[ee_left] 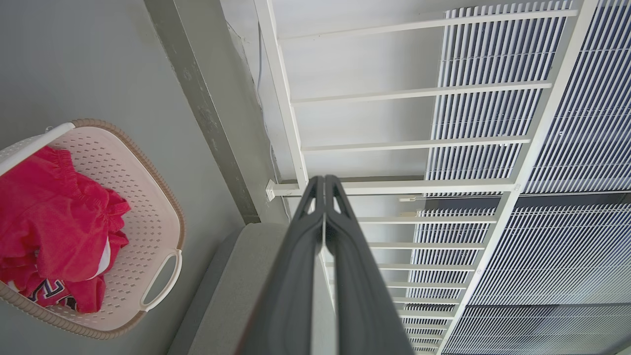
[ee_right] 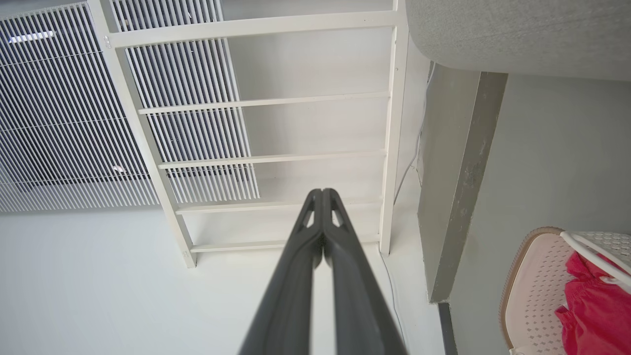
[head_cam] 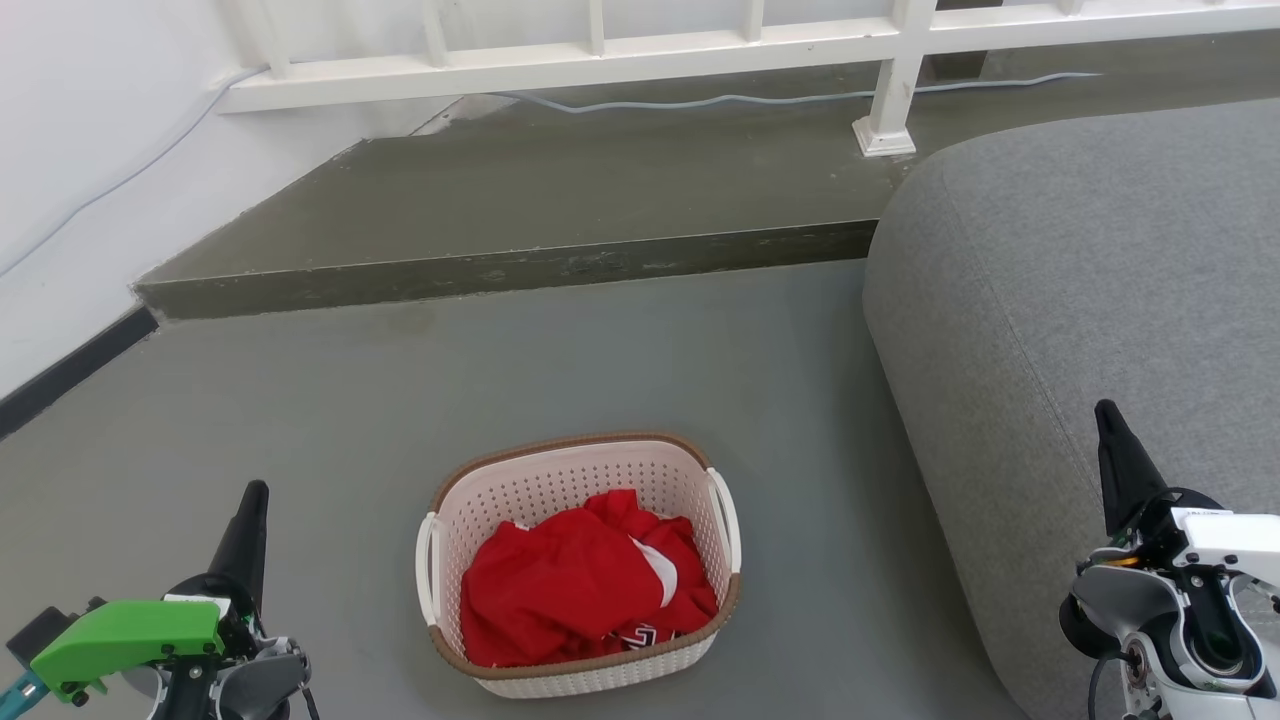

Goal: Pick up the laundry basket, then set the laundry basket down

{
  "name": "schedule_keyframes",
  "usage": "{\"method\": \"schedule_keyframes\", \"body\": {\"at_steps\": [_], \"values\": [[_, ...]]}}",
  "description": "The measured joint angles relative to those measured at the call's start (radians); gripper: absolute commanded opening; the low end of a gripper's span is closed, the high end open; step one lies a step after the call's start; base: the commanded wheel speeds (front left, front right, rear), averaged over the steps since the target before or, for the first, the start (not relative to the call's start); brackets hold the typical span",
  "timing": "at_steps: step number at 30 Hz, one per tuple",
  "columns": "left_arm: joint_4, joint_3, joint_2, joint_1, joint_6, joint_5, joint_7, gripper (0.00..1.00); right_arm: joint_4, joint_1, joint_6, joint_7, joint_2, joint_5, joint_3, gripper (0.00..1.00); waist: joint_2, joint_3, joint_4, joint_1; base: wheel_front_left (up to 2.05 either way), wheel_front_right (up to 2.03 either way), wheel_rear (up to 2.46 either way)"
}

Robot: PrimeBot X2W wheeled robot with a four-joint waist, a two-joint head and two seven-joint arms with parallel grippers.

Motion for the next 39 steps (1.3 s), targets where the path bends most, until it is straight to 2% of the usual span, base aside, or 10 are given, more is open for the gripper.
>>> {"method": "schedule_keyframes", "body": {"at_steps": [19,22,23,39], "values": [[0.000,0.000,0.000,0.000,0.000,0.000,0.000,0.00,0.000,0.000,0.000,0.000,0.000,0.000,0.000,0.00,0.0000,0.000,0.000,0.0000,0.00,0.00,0.00],[0.035,-0.001,-0.013,0.023,0.001,0.000,0.000,0.00,0.033,0.025,-0.003,0.000,0.016,0.001,0.001,0.00,0.0000,0.000,0.000,0.0000,0.00,0.00,0.00],[0.045,-0.002,-0.018,0.034,0.001,0.000,0.000,1.00,0.043,0.035,-0.003,0.000,0.021,0.001,0.002,1.00,0.0000,0.000,0.000,0.0000,0.00,0.00,0.00],[0.014,-0.009,-0.021,0.044,0.001,0.004,-0.041,1.00,0.015,0.042,-0.003,-0.032,0.022,-0.003,0.051,1.00,0.0000,0.002,0.000,0.0000,0.00,0.00,0.00]]}}
